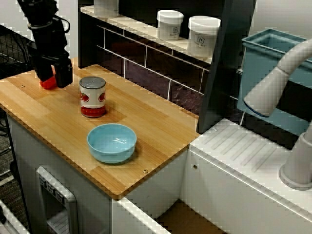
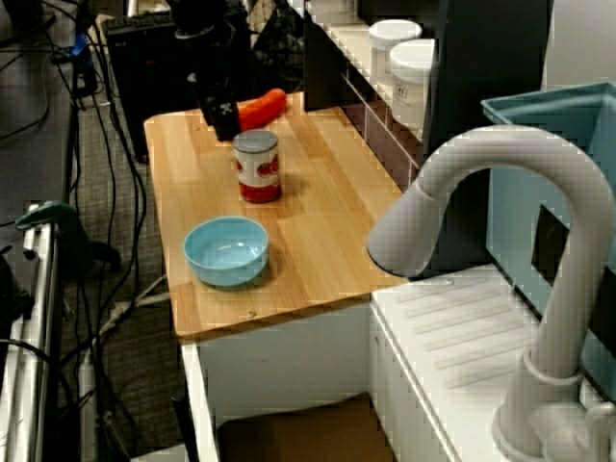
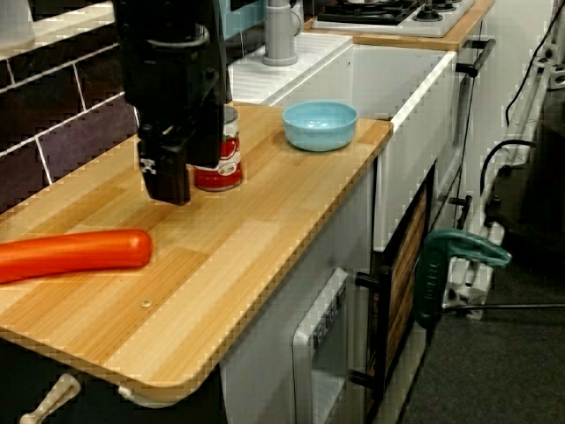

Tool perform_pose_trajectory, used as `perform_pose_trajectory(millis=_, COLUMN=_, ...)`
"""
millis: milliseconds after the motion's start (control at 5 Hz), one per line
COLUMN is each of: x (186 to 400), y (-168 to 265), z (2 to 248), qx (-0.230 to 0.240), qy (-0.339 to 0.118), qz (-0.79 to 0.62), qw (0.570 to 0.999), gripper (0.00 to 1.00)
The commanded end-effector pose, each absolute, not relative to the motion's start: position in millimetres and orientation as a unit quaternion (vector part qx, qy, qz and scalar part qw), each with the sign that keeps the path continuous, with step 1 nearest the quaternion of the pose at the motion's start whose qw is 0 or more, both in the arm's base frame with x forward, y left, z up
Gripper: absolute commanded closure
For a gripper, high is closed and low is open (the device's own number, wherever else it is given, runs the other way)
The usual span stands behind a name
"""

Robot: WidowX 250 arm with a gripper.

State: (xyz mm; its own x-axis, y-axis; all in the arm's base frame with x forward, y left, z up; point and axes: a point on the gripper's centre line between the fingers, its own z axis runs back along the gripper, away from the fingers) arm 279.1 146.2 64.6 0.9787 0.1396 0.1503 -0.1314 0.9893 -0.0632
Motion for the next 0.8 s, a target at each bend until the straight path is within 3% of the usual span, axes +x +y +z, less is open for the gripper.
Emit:
perform_pose_trajectory(millis=0, x=282.1, y=147.9, z=70.1, qx=-0.017, qy=-0.085, qz=0.073, qw=0.994, gripper=0.0)
perform_pose_trajectory(millis=600, x=278.5, y=111.2, z=73.1, qx=-0.02, qy=-0.077, qz=0.069, qw=0.994, gripper=0.0)
